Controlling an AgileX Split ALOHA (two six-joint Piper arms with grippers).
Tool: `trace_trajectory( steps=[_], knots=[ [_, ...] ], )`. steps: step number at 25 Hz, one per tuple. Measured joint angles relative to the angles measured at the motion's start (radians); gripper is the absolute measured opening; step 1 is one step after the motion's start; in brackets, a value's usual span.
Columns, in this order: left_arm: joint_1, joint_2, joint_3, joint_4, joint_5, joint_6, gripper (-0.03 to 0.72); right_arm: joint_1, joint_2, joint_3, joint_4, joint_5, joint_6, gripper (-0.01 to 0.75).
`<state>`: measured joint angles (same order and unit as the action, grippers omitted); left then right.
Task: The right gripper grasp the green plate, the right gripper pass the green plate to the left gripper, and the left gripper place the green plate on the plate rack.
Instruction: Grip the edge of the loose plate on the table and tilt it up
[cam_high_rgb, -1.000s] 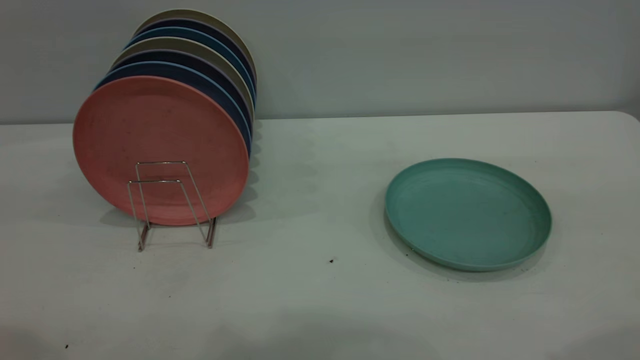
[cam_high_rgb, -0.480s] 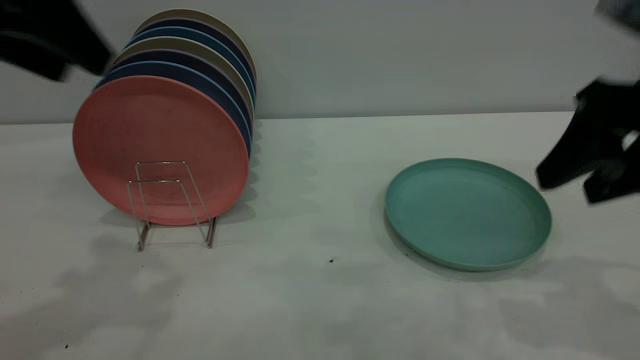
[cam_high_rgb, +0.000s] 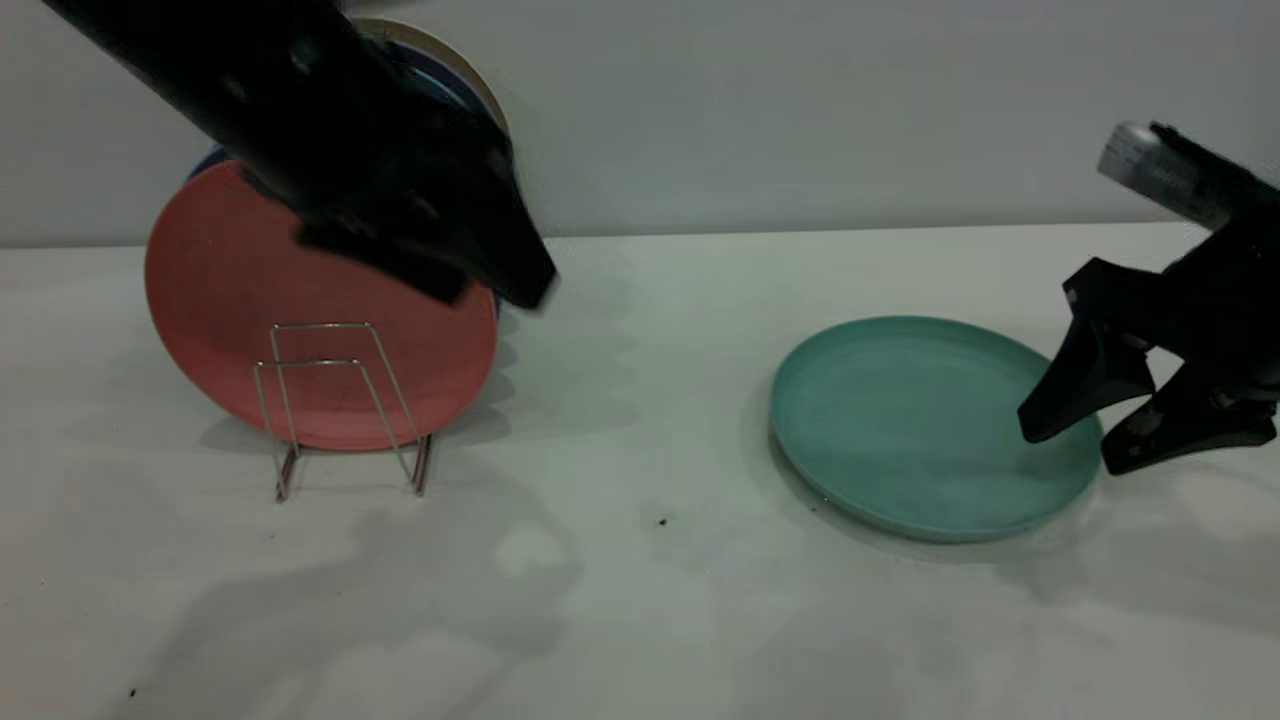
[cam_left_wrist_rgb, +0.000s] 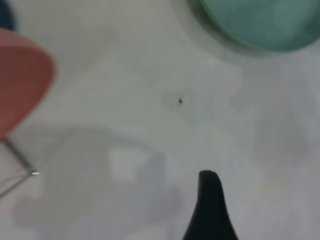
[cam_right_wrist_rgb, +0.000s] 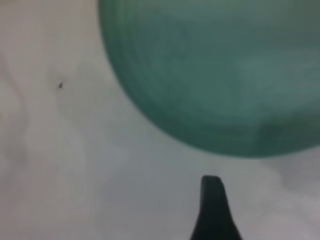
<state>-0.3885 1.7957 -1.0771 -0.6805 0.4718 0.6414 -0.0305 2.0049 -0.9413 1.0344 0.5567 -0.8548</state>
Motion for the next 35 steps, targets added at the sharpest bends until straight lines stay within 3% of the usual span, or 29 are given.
trace_trajectory(
  steps=[8,21,35],
  knots=[
    [-0.027,0.025,-0.007,-0.002,-0.038,0.000,0.586,-0.131,0.124,-0.092,0.084,0.066,-0.053,0.554],
    [-0.027,0.025,-0.008,-0.026,-0.051,-0.004,0.586,-0.142,0.317,-0.237,0.155,0.121,-0.115,0.545],
    [-0.027,0.025,-0.008,-0.035,-0.052,-0.005,0.586,-0.142,0.381,-0.242,0.301,0.142,-0.191,0.357]
  ],
)
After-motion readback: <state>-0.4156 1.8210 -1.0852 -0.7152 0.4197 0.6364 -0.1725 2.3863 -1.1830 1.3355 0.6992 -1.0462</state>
